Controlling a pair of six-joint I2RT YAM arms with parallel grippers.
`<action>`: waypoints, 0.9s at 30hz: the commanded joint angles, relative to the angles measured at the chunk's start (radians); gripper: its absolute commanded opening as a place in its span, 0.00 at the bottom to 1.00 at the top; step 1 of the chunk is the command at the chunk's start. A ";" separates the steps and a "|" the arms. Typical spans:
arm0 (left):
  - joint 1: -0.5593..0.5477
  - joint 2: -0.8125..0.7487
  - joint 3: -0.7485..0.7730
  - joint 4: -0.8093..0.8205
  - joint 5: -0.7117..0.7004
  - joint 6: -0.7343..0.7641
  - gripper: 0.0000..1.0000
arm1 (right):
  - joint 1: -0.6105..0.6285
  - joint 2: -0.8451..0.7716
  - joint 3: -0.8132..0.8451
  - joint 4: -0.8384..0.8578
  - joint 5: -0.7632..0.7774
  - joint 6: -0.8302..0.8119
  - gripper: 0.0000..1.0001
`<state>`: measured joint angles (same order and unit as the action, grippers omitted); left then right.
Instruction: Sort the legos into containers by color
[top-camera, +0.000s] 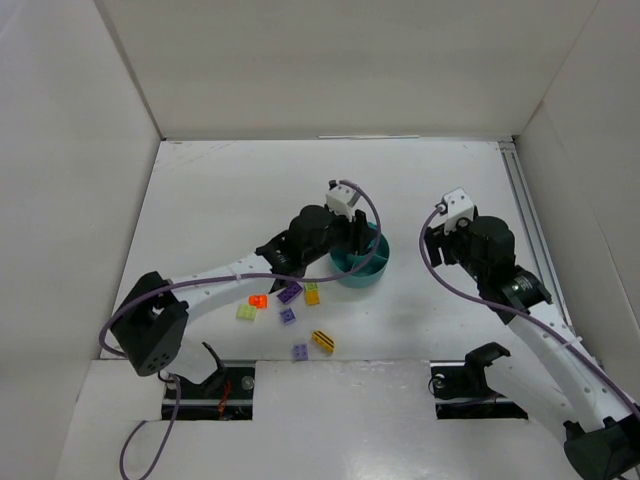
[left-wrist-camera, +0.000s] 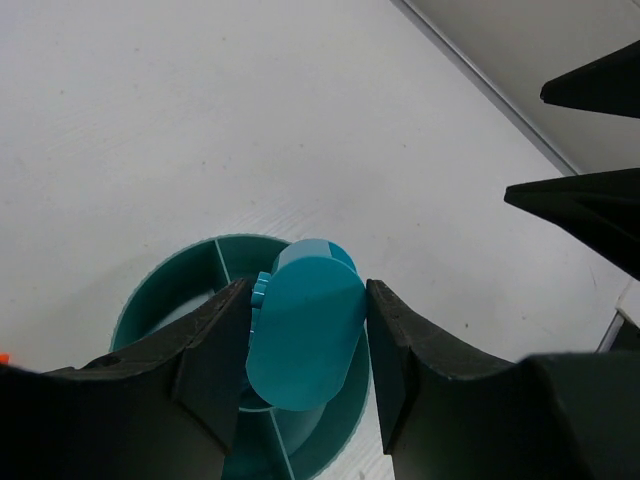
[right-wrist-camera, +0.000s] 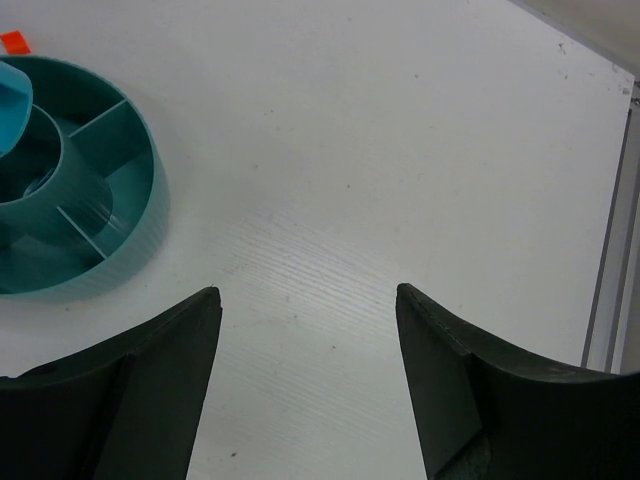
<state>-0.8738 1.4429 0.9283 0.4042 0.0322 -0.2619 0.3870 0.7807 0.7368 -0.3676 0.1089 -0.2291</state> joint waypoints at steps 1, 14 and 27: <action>0.004 -0.006 -0.045 0.217 -0.020 0.012 0.30 | -0.005 -0.015 -0.004 0.004 0.018 0.014 0.76; 0.004 0.031 -0.127 0.306 -0.038 0.003 0.33 | -0.005 -0.043 -0.013 -0.014 0.018 0.014 0.76; 0.004 -0.047 -0.169 0.306 -0.019 -0.007 0.77 | -0.005 -0.061 -0.022 -0.014 -0.029 -0.022 0.78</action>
<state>-0.8722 1.4807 0.7609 0.6525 -0.0021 -0.2634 0.3870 0.7460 0.7307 -0.3901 0.1074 -0.2329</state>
